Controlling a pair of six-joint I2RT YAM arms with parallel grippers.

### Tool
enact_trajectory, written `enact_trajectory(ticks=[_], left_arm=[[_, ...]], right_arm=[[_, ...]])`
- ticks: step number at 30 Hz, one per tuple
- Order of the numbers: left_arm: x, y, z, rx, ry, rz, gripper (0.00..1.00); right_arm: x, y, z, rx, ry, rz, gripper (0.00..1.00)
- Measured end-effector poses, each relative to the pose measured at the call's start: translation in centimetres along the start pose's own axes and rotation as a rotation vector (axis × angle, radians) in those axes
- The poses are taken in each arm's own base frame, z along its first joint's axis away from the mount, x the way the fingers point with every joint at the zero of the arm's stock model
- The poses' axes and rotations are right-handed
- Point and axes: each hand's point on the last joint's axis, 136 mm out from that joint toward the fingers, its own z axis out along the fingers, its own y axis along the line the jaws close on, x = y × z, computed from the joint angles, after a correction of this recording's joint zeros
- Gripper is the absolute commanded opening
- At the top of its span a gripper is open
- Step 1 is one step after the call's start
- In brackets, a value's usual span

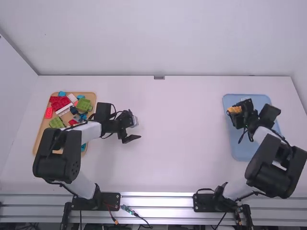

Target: Assemble lego blocks to make yellow taxi

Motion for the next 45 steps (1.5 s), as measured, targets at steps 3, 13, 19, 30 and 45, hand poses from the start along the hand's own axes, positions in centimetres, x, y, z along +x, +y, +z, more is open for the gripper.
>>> enact_trajectory(ticks=[3, 13, 19, 30, 45], left_arm=[[-0.1, 0.1, 0.0, -0.004, -0.002, 0.005, 0.99], [-0.1, 0.3, 0.0, -0.01, -0.005, 0.012, 0.99], [-0.3, 0.4, 0.0, -0.016, -0.009, -0.007, 0.99], [-0.3, 0.6, 0.0, -0.02, -0.011, -0.022, 0.99], [-0.3, 0.5, 0.0, -0.019, -0.011, -0.024, 0.99]], right_arm=[[1.2, -2.3, -1.2, 0.055, 0.004, 0.042, 0.42], [4.4, -5.4, 0.2, 0.122, -0.005, 0.149, 0.43], [6.2, -5.1, 1.4, 0.108, 0.027, 0.201, 0.45], [7.2, -6.1, 1.2, 0.172, 0.073, 0.226, 0.68], [8.2, -5.2, 1.2, 0.149, 0.116, 0.294, 0.99]])
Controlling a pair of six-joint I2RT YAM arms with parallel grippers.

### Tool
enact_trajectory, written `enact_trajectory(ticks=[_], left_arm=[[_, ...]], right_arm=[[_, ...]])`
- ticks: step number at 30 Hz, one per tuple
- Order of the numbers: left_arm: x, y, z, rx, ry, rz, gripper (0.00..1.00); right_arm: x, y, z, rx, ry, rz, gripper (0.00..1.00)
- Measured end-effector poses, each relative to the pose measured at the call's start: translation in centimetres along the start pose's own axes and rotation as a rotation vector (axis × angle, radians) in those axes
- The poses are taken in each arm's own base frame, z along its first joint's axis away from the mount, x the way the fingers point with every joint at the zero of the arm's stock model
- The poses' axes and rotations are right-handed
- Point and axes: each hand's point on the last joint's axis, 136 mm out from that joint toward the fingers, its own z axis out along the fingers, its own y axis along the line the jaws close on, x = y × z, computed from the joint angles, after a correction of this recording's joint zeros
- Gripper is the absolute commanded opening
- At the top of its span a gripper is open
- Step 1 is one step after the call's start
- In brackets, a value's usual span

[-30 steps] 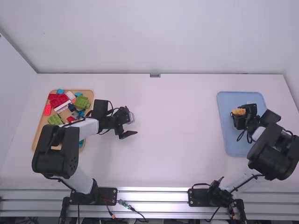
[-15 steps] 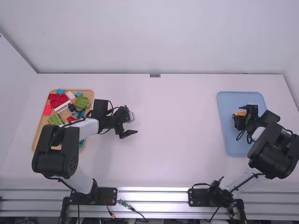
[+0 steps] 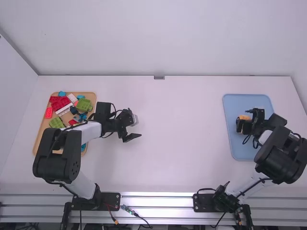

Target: Assemble lego blocks to make yellow taxi

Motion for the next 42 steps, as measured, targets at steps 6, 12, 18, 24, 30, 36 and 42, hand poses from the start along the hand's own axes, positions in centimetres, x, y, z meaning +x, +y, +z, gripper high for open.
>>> enact_trajectory(ticks=[6, 12, 18, 24, 30, 36, 42], left_arm=[[0.0, 0.0, 0.0, -0.001, -0.001, 0.002, 0.99], [-0.5, 1.0, 0.0, -0.034, -0.018, -0.013, 0.99], [-1.0, 4.7, -0.5, -0.197, -0.022, -0.19, 0.99], [0.9, 6.6, -1.1, -0.327, 0.038, -0.543, 0.99], [2.0, 7.5, -2.5, -0.393, 0.165, -0.843, 0.99], [-0.2, 10.2, -6.5, -0.558, 0.232, -0.985, 0.99], [-2.7, 12.3, -9.6, -0.685, 0.215, -1.032, 0.99]], right_arm=[[0.4, 1.4, -1.3, -0.058, 0.11, 0.067, 0.99], [-3.6, 3.2, -3.3, -0.1, 0.132, 0.041, 0.99], [-6.6, 6.4, -3.5, -0.081, 0.178, 0.0, 0.99], [-7.7, 11.5, -3.0, -0.069, 0.265, -0.041, 0.99], [-9.6, 16.8, -2.7, -0.086, 0.273, -0.159, 0.99], [-11.3, 22.4, -2.8, -0.123, 0.238, -0.286, 0.99], [-12.6, 26.5, -3.4, -0.14, 0.202, -0.351, 0.99]])
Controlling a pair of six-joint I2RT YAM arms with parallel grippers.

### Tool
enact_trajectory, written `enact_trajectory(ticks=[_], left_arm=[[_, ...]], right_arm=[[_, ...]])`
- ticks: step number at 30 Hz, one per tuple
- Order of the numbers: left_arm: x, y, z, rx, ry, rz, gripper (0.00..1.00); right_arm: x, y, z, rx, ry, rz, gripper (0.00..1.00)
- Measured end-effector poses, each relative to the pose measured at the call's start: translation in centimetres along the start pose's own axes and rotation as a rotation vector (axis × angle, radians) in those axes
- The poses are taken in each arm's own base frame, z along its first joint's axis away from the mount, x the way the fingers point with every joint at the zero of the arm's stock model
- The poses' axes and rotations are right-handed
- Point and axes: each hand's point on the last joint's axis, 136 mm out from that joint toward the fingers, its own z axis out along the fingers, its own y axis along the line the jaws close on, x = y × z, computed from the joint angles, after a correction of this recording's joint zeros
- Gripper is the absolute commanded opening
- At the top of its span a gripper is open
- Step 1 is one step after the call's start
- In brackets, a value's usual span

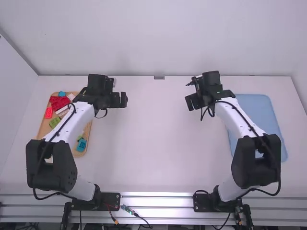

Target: Assemble lego blocks to make yellow taxi

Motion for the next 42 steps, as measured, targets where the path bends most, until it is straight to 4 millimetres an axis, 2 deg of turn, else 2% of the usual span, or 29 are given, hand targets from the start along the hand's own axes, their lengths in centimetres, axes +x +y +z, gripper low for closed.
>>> enact_trajectory(ticks=[5, 7, 12, 16, 24, 30, 34, 42], left_arm=[[-1.2, 0.3, -1.2, -0.031, -0.032, -0.014, 0.96], [-1.8, 0.6, -1.6, -0.041, -0.057, -0.013, 0.94], [-2.9, 2.2, -3.4, -0.102, -0.145, 0.009, 0.88], [-3.2, 2.6, -4.5, -0.137, -0.202, 0.055, 0.83], [-3.1, 2.6, -6.9, -0.158, -0.331, 0.107, 0.68], [-2.9, 2.3, -9.1, -0.158, -0.445, 0.123, 0.56], [-1.3, 2.3, -10.1, -0.158, -0.471, 0.127, 0.47], [4.0, 2.7, -10.5, -0.16, -0.464, 0.126, 0.28]], right_arm=[[-1.6, 1.5, -0.4, 0.042, -0.029, -0.025, 0.96], [-2.0, 1.3, -0.7, 0.051, -0.048, -0.011, 0.95], [-3.0, -1.7, -2.8, 0.094, -0.138, 0.088, 0.89], [-3.0, -3.7, -4.4, 0.112, -0.205, 0.172, 0.83], [-1.1, -8.1, -7.2, 0.188, -0.322, 0.332, 0.69], [-1.1, -7.8, -9.6, 0.208, -0.437, 0.337, 0.57], [-0.4, -7.3, -11.1, 0.215, -0.493, 0.332, 0.48], [4.3, -5.2, -11.7, 0.212, -0.488, 0.334, 0.29]])
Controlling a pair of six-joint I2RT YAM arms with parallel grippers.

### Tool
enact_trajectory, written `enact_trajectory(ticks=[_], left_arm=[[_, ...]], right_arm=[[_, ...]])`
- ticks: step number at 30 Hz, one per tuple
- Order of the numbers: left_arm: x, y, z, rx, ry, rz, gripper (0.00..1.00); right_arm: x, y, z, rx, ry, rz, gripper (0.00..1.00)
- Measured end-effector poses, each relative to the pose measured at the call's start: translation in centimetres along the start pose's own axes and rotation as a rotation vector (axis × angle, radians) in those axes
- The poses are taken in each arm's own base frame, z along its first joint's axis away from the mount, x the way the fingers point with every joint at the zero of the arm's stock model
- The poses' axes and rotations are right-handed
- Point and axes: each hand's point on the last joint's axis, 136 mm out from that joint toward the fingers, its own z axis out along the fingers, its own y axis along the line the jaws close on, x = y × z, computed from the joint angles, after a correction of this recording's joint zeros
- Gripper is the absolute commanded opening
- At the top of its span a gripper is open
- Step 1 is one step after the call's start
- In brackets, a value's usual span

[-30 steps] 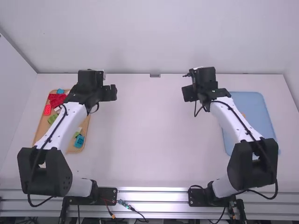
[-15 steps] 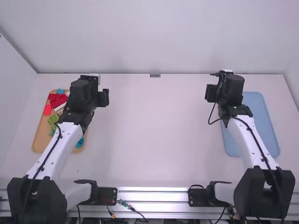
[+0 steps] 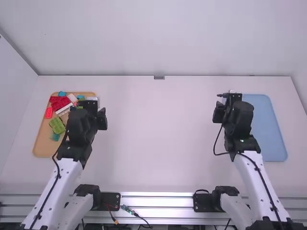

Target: Assemble lego blocks to make yellow taxi

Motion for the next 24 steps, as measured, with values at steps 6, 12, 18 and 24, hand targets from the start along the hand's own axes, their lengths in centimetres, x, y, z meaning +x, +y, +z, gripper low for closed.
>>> enact_trajectory(ticks=[6, 12, 18, 24], left_arm=[[3.3, 0.0, -1.5, 0.0, -0.005, 0.0, 0.14], [6.4, 0.0, -2.5, 0.0, -0.009, 0.001, 0.02], [9.4, 0.1, -2.9, 0.0, -0.01, 0.0, 0.0], [12.2, 0.1, -3.0, 0.0, -0.013, 0.001, 0.0]], right_arm=[[3.1, 0.0, -1.9, 0.001, -0.005, 0.001, 0.15], [6.3, 0.1, -3.1, -0.001, -0.006, 0.001, 0.03], [9.5, 0.1, -3.9, -0.001, -0.008, -0.002, 0.0], [12.7, 0.2, -4.3, -0.002, -0.009, -0.001, 0.0]])
